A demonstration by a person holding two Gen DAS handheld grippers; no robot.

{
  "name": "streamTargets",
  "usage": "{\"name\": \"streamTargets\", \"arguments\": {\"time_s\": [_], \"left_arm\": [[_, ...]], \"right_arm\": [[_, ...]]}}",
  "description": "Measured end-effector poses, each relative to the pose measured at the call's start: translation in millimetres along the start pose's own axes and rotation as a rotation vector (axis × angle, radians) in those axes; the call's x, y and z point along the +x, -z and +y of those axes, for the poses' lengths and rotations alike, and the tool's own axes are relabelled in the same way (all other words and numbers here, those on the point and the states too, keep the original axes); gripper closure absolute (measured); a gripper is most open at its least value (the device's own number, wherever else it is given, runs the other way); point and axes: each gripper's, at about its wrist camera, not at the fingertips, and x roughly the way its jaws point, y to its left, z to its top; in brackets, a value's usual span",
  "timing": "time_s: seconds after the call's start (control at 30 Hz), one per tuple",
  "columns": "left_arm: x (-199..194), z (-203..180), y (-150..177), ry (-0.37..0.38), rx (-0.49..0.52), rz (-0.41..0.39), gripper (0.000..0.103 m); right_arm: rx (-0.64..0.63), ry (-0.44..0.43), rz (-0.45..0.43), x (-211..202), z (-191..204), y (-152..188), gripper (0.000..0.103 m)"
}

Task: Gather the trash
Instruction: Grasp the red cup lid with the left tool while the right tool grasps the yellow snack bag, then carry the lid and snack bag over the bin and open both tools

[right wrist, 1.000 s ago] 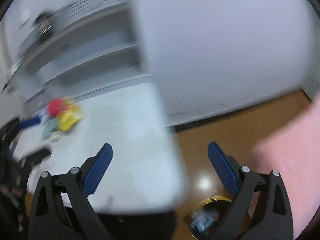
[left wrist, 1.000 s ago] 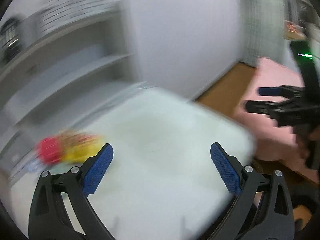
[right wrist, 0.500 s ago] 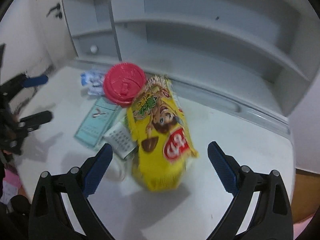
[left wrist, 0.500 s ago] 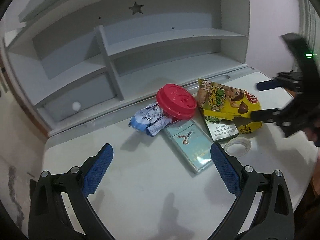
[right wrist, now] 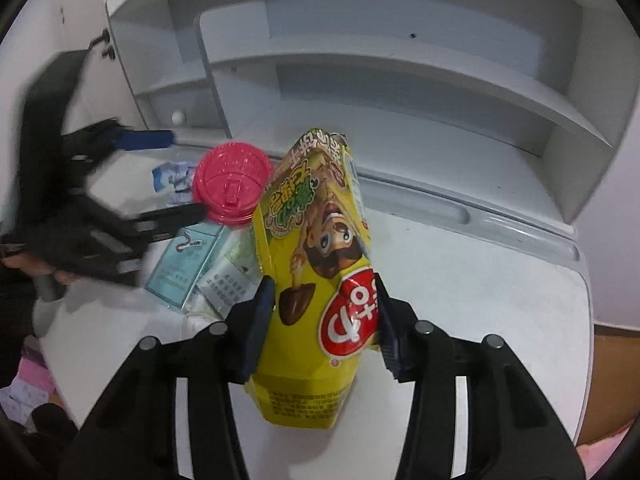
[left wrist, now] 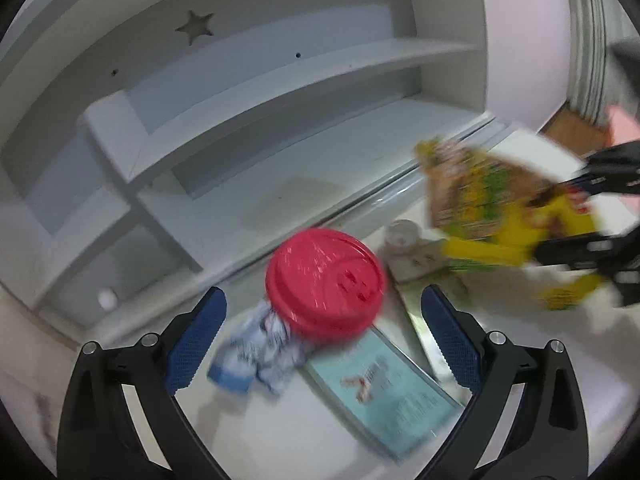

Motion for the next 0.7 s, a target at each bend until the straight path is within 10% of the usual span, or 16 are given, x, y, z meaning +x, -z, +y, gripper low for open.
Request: {"name": "streamTargets", "arguments": {"time_s": [0.3,0.37,0.7], "left_arm": [[42.5,-19.8,-11.3,-0.056,0.053,0.085,0.009],[42.4,-21.6,-12.2,-0.06,0.064,0.09,0.026],[-21.2,-15.1,-25.0,-0.045,-0.019,-0.031,0.026]], "right_arm": [[0.04,0.012,-0.012,-16.8,-15.4,16.9,0.055],[0.047,0.009,-0.019,-18.0,-15.5,19.1,0.055],[0.117,0.022,-0.082,-52.8,-31.3,39.1,0.055]]}}
